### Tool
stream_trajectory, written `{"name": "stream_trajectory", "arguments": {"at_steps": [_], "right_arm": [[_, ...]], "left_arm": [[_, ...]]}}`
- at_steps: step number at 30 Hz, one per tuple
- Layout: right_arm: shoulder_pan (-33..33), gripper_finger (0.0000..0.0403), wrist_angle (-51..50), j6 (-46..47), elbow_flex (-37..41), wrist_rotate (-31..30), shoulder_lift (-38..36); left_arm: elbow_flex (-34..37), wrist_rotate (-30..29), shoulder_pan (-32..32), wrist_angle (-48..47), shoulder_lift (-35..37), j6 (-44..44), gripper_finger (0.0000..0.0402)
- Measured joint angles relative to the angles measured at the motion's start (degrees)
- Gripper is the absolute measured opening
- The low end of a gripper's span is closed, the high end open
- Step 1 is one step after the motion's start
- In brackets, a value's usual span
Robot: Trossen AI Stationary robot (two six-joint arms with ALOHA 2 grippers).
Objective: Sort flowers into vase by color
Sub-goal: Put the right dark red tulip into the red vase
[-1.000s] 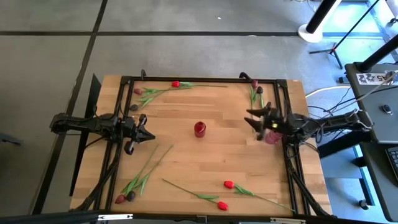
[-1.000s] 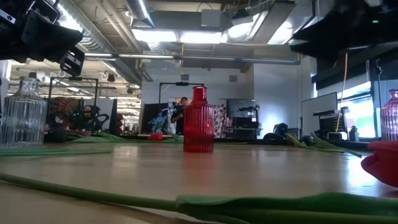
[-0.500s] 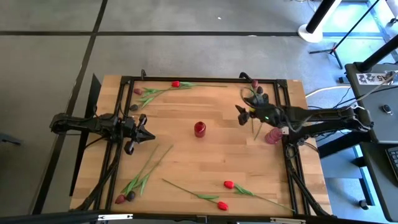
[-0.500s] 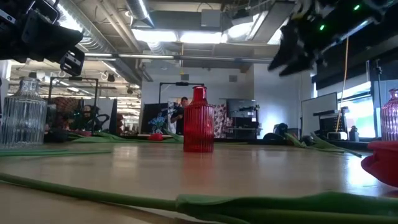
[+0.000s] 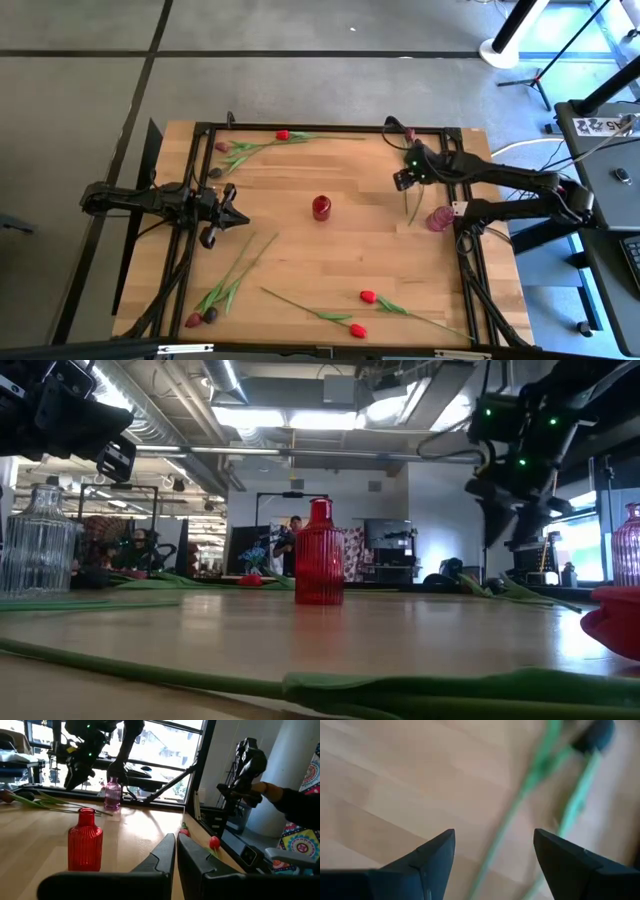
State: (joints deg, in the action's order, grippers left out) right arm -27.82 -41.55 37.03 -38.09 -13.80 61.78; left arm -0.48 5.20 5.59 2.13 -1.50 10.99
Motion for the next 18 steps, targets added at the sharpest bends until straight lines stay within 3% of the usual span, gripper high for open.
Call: {"name": "stream_trajectory", "arguments": {"at_steps": [4, 8, 18], "right_arm": [[-1.2, 0.0269, -3.4, 1.6, 0.0, 0.8, 0.0], [-2.5, 0.0269, 3.9, 1.3, 0.0, -1.6, 1.2], [-19.3, 0.0269, 23.4, -5.8, 0.0, 3.4, 15.0]], "left_arm": [[0.0, 0.0, 0.0, 0.0, 0.0, 0.0, 0.0015], [0.0, 0.0, 0.0, 0.0, 0.0, 0.0, 0.0015], [0.0, 0.0, 0.0, 0.0, 0.0, 0.0, 0.0015]]}}
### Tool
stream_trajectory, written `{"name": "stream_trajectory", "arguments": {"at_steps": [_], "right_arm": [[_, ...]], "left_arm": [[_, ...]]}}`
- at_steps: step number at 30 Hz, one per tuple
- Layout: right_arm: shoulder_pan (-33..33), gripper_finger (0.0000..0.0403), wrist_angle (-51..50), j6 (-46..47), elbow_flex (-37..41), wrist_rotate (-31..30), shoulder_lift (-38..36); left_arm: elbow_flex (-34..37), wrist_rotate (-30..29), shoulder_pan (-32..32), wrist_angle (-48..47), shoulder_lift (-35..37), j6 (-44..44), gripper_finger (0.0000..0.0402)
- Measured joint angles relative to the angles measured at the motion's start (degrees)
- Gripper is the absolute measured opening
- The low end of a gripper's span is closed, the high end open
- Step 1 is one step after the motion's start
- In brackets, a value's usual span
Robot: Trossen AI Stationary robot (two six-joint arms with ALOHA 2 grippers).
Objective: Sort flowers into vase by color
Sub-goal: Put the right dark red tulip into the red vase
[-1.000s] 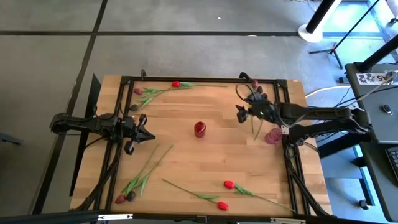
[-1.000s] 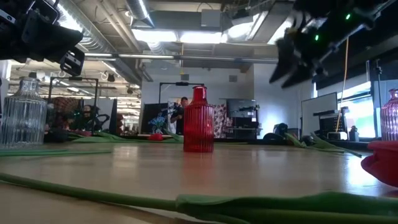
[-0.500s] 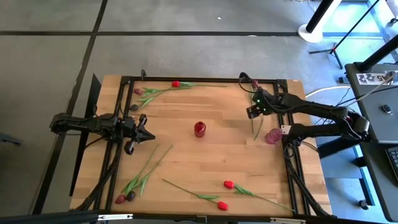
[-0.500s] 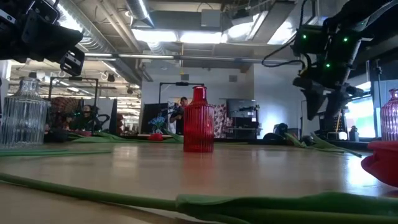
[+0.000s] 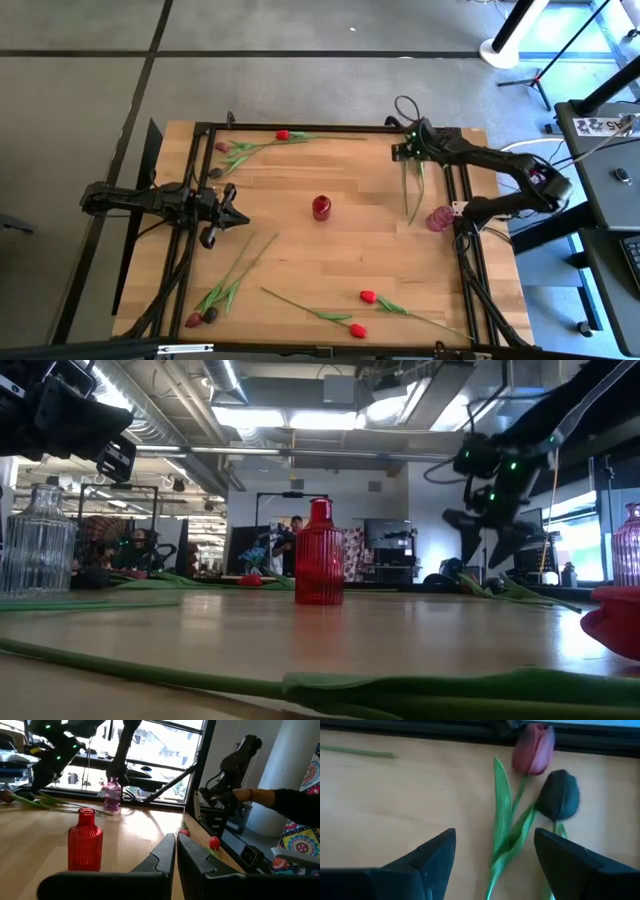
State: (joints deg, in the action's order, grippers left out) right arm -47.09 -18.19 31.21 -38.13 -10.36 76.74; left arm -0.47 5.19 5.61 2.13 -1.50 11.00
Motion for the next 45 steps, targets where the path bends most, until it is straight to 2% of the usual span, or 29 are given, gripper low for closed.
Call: {"name": "stream_trajectory", "arguments": {"at_steps": [2, 4, 8, 15, 23, 25, 32, 35, 39, 42, 45], "right_arm": [[-0.3, 0.0269, 2.7, -0.2, 0.0, 0.9, 3.0], [-0.4, 0.0267, 3.7, -0.2, -0.5, -1.3, 5.9], [-1.9, 0.024, 5.6, -1.3, -2.9, -3.2, 10.6], [-5.2, 0.0147, 6.9, -0.2, -6.6, -5.6, 16.2], [-7.0, 0.0036, 7.7, 2.6, -7.2, -4.3, 19.7], [-6.9, 0.0024, 7.7, 2.5, -7.4, -4.4, 19.9], [-6.9, 0.002, 8.0, 2.1, -7.5, -2.5, 19.9], [-4.7, 0.0007, 9.6, 1.2, -7.5, -2.1, 19.6], [0.6, 0.0007, 15.7, -0.7, -8.4, -0.2, 15.3], [6.6, 0.0004, 21.5, -1.8, -9.3, 2.1, 10.6], [15.7, 0.0005, 32.1, -2.4, -9.5, 5.4, 5.6]], "left_arm": [[0.0, 0.0, 0.0, 0.0, 0.0, 0.0, 0.0015], [0.0, 0.0, 0.0, 0.0, 0.0, 0.0, 0.0015], [0.0, 0.0, 0.0, 0.0, 0.0, 0.0, 0.0015], [0.0, 0.0, 0.0, 0.0, 0.0, 0.0, 0.0015], [0.0, 0.0, 0.0, 0.0, 0.0, 0.0, 0.0015], [0.0, 0.0, 0.0, 0.0, 0.0, 0.0, 0.0015], [0.0, 0.0, 0.0, 0.0, 0.0, 0.0, 0.0015], [0.0, 0.0, 0.0, 0.0, 0.0, 0.0, 0.0015], [0.0, 0.0, 0.0, 0.0, 0.0, 0.0, 0.0015], [0.0, 0.0, 0.0, 0.0, 0.0, 0.0, 0.0015], [0.0, 0.0, 0.0, 0.0, 0.0, 0.0, 0.0015]]}}
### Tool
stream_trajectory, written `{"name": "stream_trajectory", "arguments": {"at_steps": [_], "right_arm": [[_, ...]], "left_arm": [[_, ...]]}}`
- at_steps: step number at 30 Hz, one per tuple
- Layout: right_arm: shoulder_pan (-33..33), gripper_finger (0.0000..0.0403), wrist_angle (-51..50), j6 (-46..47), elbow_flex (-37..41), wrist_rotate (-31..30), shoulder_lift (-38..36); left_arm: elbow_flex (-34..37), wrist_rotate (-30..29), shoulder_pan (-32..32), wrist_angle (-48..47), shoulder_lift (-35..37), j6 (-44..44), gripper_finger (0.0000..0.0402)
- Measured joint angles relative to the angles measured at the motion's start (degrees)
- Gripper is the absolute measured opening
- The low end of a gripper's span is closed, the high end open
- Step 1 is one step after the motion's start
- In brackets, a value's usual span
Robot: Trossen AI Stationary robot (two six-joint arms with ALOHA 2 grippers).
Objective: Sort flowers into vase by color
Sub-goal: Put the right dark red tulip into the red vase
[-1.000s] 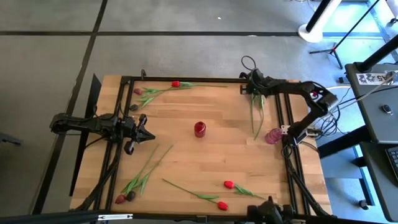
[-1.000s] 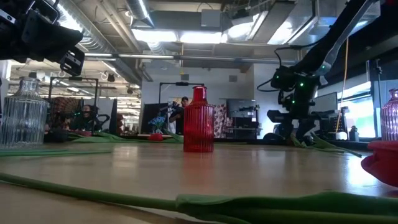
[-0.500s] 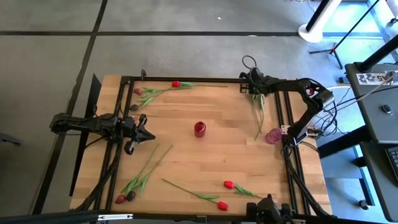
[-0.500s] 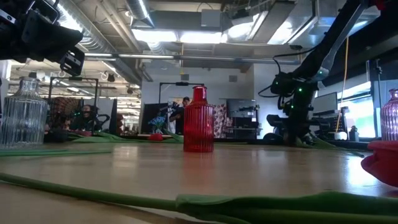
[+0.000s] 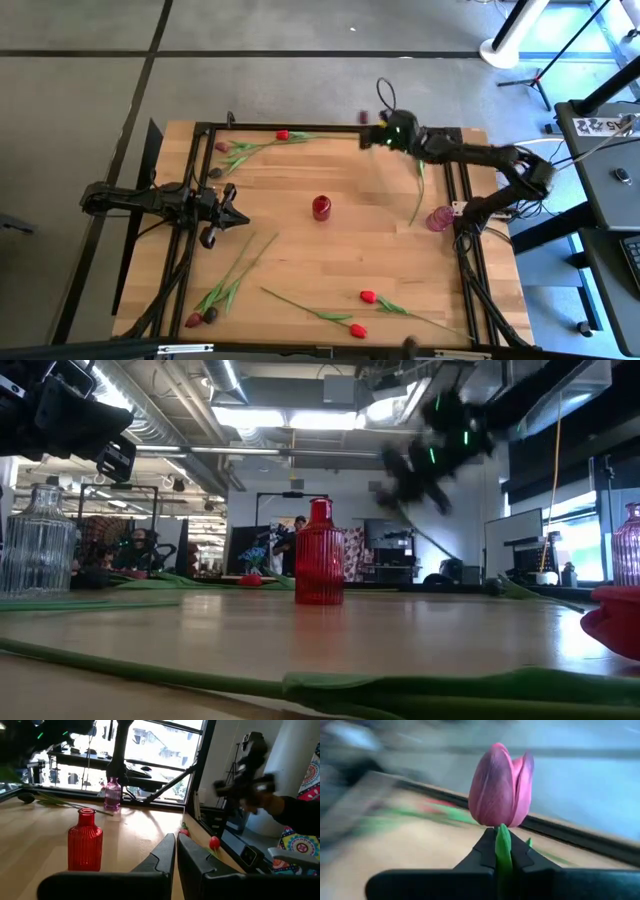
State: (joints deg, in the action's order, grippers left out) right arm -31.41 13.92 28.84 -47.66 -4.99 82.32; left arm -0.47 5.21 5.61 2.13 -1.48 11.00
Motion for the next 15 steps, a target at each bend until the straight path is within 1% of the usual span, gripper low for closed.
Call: {"name": "stream_trajectory", "arguments": {"at_steps": [2, 4, 6, 8, 12, 14, 15], "right_arm": [[6.7, 0.0004, 8.2, -1.0, 0.1, 0.2, -2.0], [13.1, 0.0003, 18.1, -3.9, 0.1, -0.4, -2.7], [18.4, 0.0003, 27.4, -8.4, 0.1, -2.9, -2.7], [22.3, 0.0003, 35.4, -12.4, 0.1, -5.9, -1.7], [25.6, 0.0002, 47.7, -17.6, 0.2, -7.3, 0.5], [26.0, 0.0002, 52.3, -20.0, 0.1, -7.4, 1.0], [25.9, 0.0002, 53.3, -20.4, 0.1, -7.5, 1.4]], "left_arm": [[0.0, 0.0, 0.0, 0.0, 0.0, 0.0, 0.0015], [0.0, 0.0, 0.0, 0.0, 0.0, 0.0, 0.0015], [0.0, 0.0, 0.0, 0.0, 0.0, 0.0, 0.0015], [0.0, 0.0, 0.0, 0.0, 0.0, 0.0, 0.0015], [0.0, -0.6, 0.0, 2.2, 0.0, -3.4, 0.0015], [0.0, -0.8, 0.0, 4.3, 0.0, -3.3, 0.0015], [0.0, -0.8, 0.0, 5.5, 0.0, -1.8, 0.0015]]}}
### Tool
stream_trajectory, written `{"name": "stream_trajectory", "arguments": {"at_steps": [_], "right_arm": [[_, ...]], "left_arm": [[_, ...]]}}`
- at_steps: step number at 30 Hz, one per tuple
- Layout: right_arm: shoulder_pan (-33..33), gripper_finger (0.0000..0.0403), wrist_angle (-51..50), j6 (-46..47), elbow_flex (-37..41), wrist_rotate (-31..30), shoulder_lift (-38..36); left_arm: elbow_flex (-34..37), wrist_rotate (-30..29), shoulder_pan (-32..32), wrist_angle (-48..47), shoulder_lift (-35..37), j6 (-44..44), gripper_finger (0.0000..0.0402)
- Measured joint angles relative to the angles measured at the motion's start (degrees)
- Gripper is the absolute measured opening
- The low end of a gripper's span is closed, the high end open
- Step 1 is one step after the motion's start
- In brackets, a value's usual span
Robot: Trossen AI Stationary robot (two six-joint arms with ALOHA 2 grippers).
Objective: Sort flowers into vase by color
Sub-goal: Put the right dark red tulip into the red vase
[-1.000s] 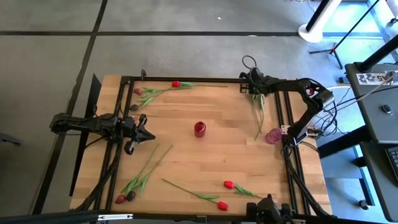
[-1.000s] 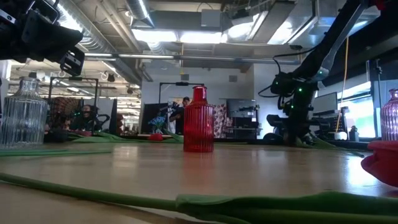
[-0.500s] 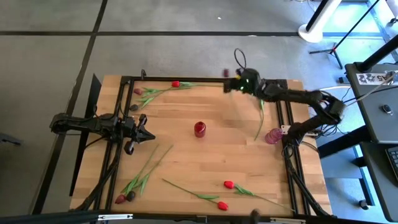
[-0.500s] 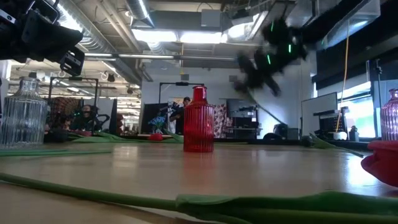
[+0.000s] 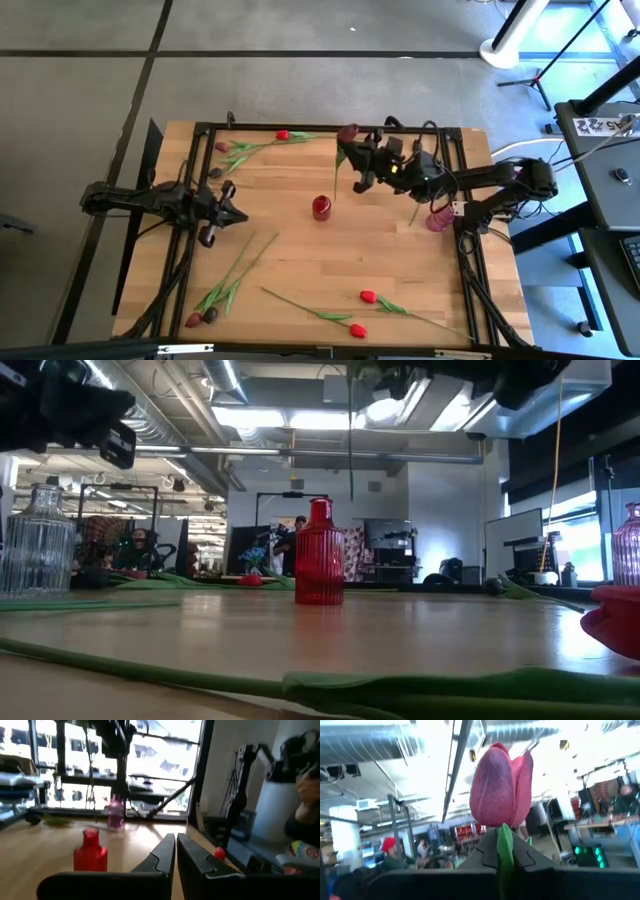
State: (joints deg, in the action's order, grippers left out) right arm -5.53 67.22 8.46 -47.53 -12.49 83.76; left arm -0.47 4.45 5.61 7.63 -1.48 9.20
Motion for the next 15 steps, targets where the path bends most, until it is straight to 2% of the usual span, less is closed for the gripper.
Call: {"name": "stream_trajectory", "arguments": {"at_steps": [2, 7, 15], "right_arm": [[-0.1, 0.0002, 2.5, -0.1, 0.0, -0.1, 1.8], [-0.1, 0.0001, 10.1, -1.1, -0.9, 0.0, 6.8], [-0.1, 0.0001, 9.9, -1.5, -3.8, -1.0, 8.3]], "left_arm": [[0.0, -0.1, 0.0, 1.3, 0.0, 3.2, 0.0015], [-0.1, -0.5, 0.0, 6.9, 0.0, 1.6, 0.0015], [-0.1, -0.8, 0.0, 9.1, 0.0, 1.1, 0.0015]]}}
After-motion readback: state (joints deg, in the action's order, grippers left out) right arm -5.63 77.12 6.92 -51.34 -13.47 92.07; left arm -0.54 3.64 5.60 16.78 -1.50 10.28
